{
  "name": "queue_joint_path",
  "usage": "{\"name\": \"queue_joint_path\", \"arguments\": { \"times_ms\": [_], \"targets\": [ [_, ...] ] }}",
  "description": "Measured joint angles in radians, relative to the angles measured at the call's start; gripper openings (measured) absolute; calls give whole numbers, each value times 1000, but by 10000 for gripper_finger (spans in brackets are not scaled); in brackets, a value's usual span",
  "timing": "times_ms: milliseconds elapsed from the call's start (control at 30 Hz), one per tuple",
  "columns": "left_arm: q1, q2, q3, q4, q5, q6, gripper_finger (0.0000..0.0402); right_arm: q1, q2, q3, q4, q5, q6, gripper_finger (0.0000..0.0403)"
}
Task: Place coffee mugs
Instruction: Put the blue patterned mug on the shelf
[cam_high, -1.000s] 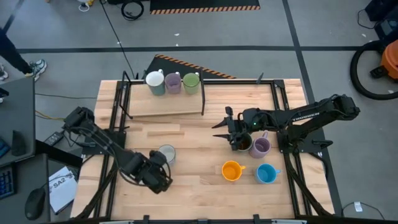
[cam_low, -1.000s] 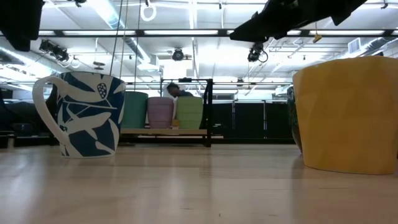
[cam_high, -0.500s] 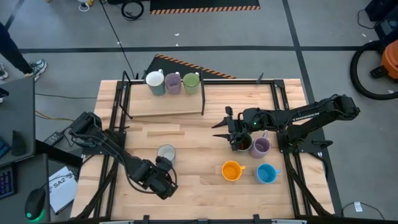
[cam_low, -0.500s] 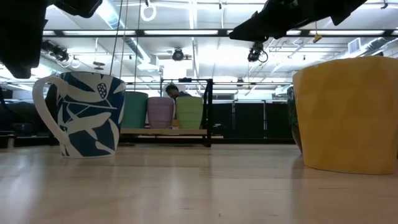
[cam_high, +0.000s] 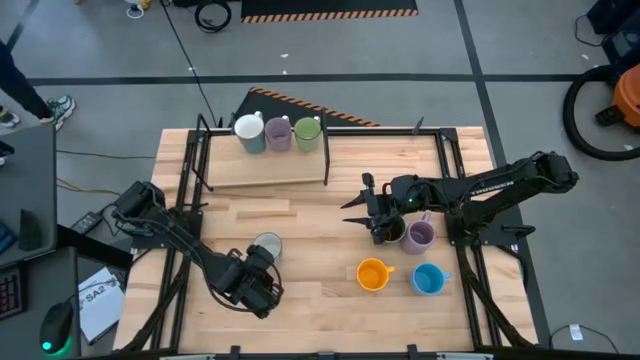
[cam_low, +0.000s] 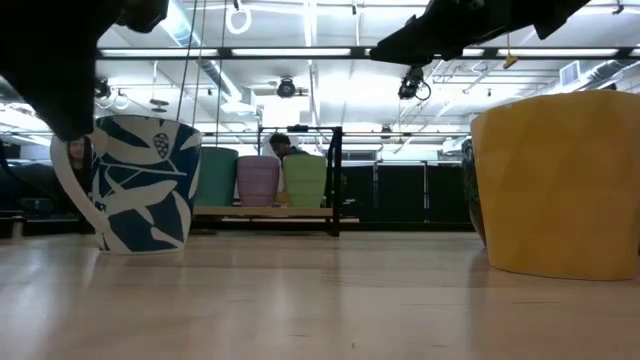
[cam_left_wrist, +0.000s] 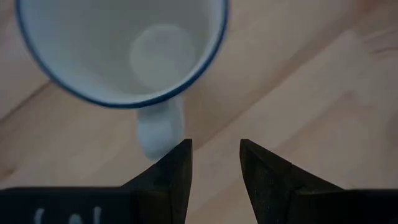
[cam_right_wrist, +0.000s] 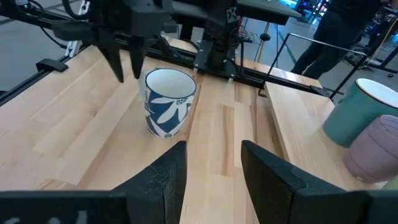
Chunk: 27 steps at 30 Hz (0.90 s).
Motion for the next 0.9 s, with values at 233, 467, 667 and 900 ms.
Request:
{"name": "queue_joint_path", "arguments": {
  "times_ms": [233,467,667,900],
  "targets": [
    [-1,5,0,-97,9,-21,141,0,0,0,-9,0,2,158],
    [-1,5,-3,-200,-11,-53,141,0,0,0,-8,0,3,158],
    [-1,5,-3,-276,-32,-71,141,0,0,0,-7,0,3,158],
    [3,5,42,-273,111,-70,141,0,0,0,-4,0,3,158]
  ]
}}
